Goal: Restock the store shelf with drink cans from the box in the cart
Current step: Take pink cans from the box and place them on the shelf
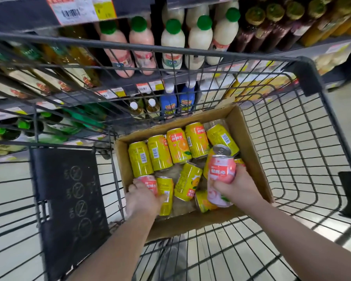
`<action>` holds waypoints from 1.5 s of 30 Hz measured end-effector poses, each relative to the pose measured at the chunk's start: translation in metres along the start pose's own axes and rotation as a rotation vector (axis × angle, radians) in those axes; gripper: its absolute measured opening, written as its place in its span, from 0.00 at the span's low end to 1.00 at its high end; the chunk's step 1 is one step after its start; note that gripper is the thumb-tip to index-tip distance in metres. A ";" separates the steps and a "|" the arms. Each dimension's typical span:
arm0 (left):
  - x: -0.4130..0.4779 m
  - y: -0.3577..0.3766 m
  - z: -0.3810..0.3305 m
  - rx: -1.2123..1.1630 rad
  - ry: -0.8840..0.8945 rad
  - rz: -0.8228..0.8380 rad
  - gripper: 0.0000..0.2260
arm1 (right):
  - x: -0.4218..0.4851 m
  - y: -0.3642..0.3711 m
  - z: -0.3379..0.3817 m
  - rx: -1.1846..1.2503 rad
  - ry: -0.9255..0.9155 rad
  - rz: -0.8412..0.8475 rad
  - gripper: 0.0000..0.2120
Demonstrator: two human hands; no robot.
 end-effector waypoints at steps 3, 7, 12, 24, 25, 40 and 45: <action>0.002 0.007 0.001 0.015 0.019 0.007 0.50 | 0.000 0.011 -0.002 0.015 0.015 0.028 0.18; 0.002 0.007 0.004 -0.116 -0.006 0.031 0.44 | -0.002 0.018 0.001 0.019 0.016 0.041 0.20; -0.007 -0.005 0.008 -0.478 0.052 0.128 0.37 | -0.010 0.018 0.013 0.018 0.022 0.044 0.20; -0.070 -0.108 0.041 -1.073 0.162 0.167 0.34 | -0.042 0.002 0.114 0.162 -0.117 0.016 0.21; -0.077 -0.121 0.045 -1.086 0.182 0.137 0.32 | -0.046 -0.003 0.124 0.161 -0.128 0.018 0.22; -0.208 -0.327 0.192 -1.413 0.407 -0.249 0.34 | -0.161 -0.040 0.373 0.096 -0.707 0.148 0.19; -0.231 -0.371 0.271 -1.491 0.456 -0.380 0.33 | -0.221 -0.011 0.449 0.129 -0.891 0.205 0.15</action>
Point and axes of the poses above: each hand's wrist, its own x-axis towards the middle knuckle, its own y-axis out of the palm, z = x × y, the point moved 5 cm from there along x, towards the middle knuckle, and after that the axes turned 15 degrees about -y, right-handed, at the moved point
